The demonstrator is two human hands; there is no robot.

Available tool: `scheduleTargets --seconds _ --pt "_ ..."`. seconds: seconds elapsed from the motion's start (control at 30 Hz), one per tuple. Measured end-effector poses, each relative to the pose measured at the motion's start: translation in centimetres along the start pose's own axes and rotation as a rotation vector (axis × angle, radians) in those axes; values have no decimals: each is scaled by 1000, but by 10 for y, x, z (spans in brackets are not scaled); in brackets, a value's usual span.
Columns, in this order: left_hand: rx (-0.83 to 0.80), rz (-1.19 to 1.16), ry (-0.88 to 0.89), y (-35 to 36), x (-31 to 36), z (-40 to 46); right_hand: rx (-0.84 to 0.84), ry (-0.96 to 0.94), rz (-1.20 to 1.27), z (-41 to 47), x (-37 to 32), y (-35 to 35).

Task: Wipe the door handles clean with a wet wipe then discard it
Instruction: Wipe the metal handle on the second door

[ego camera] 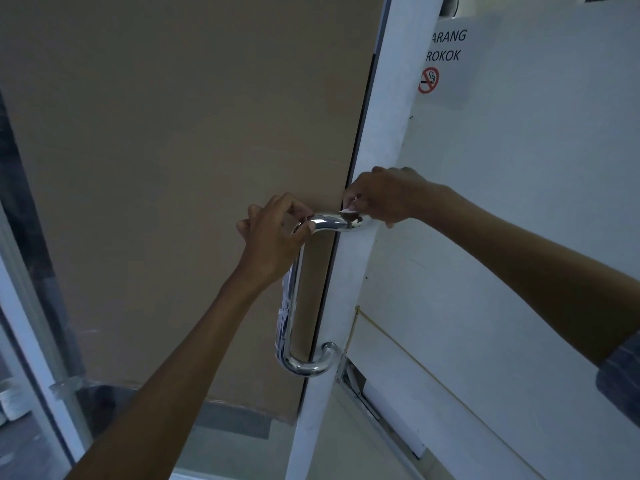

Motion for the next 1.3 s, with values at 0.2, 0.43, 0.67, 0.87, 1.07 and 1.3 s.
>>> scheduleTargets --seconds 0.2,0.43,0.67,0.87,1.07,1.3 --pt "-1 13 5 0 0 1 -15 -55 -6 -5 -5 -2" --pt "4 -6 -12 0 -1 0 34 -110 6 -13 0 5" --pt "10 -14 -20 0 0 0 -15 -69 102 -13 0 2" --pt "8 -24 -19 -1 -1 -1 -34 -43 257 -14 3 7" --pt "-9 -48 -23 -1 -1 -1 12 -41 241 -9 -8 7" --pt "-27 -46 -12 -1 -2 0 -10 -45 210 -2 -14 6"
Point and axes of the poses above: each hand's wrist, its own z-axis towards the middle knuckle, its own y-axis out of the palm, x = y × z, the point moved 7 cm from there along z, towards the middle knuckle, and after that the axes turned 2 degrees about -y, right-handed, at the moved point
